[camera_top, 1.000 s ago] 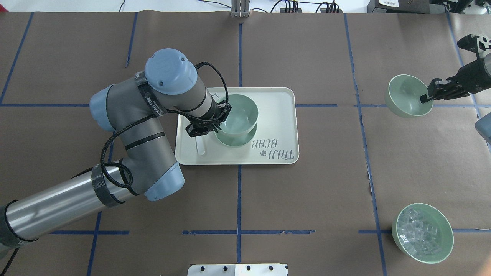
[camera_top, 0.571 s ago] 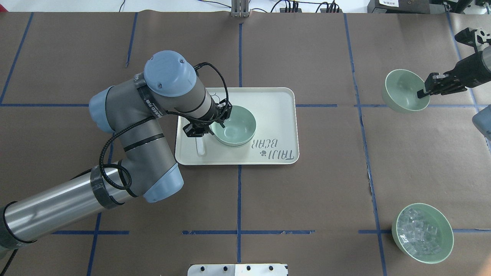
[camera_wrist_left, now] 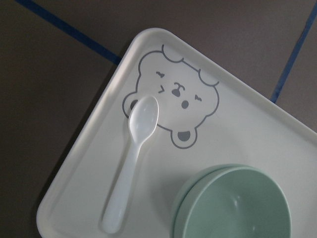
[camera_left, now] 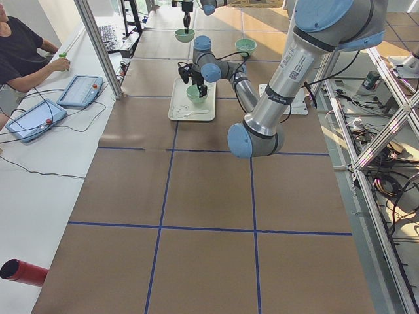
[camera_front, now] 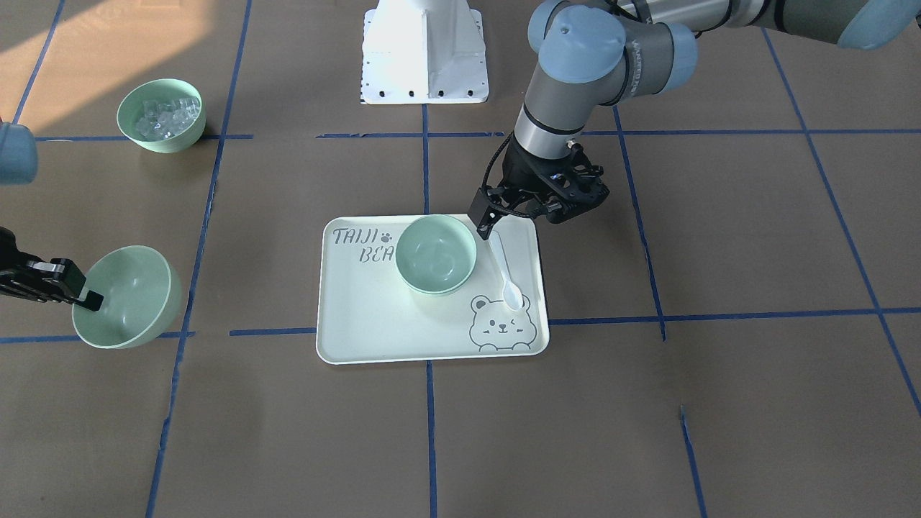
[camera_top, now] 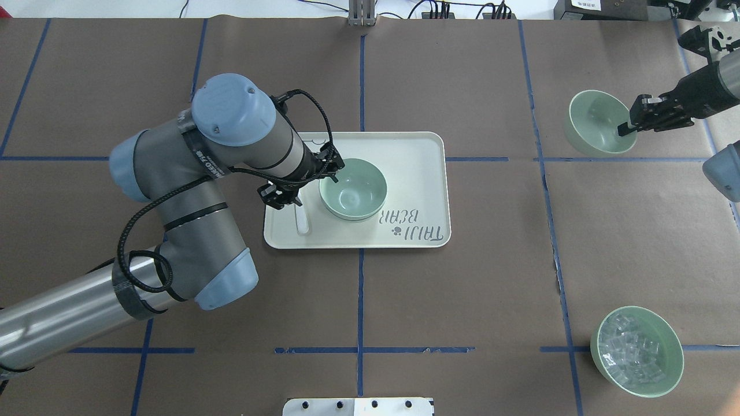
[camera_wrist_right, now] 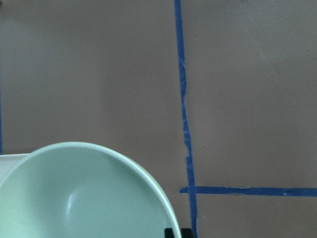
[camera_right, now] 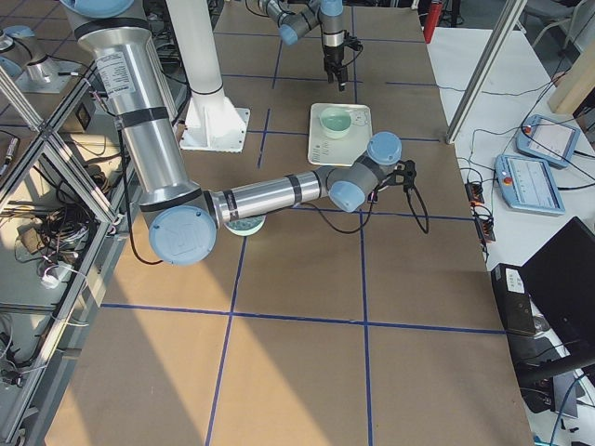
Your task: Stack green bowls together
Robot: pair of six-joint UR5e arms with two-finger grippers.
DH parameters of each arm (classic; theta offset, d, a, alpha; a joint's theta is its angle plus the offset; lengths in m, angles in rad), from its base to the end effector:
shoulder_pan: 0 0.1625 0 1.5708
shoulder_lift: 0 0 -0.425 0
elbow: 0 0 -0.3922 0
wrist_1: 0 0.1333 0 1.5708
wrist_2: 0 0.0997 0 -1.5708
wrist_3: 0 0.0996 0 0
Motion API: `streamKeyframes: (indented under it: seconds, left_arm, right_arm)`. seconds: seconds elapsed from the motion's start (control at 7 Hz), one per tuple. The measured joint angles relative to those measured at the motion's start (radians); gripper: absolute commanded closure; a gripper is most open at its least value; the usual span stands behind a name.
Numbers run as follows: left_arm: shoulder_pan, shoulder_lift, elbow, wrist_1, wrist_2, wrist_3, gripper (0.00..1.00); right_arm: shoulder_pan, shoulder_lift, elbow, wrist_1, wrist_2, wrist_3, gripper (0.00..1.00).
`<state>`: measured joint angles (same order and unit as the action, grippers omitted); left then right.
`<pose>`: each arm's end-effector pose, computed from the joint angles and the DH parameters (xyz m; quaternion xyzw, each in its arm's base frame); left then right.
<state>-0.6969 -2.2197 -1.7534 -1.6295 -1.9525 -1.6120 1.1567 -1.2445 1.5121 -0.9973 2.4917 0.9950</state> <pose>0.4410 -0.4946 0.1920 -0.0260 0.4553 -0.2435 0.8560 -0.2024 -0.5947 0.4272 0.0159 -0.5459 0.0604 0.8355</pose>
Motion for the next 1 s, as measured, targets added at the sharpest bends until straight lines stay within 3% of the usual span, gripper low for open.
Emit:
streamKeyframes:
  seconds: [0.43, 0.86, 1.0]
  left_arm:
    - [-0.157, 0.044, -0.052, 0.126, -0.065, 0.292, 0.0]
    - [-0.259, 0.116, -0.08, 0.145, -0.074, 0.506, 0.0]
    - [-0.295, 0.142, -0.081, 0.146, -0.074, 0.583, 0.0]
  right_arm:
    - [-0.109, 0.101, 0.029, -0.052, -0.067, 0.077, 1.0]
    - [-0.254, 0.229, 0.128, -0.3, -0.218, 0.082, 1.0]
    - [-0.313, 0.262, 0.137, -0.333, -0.283, 0.094, 1.0]
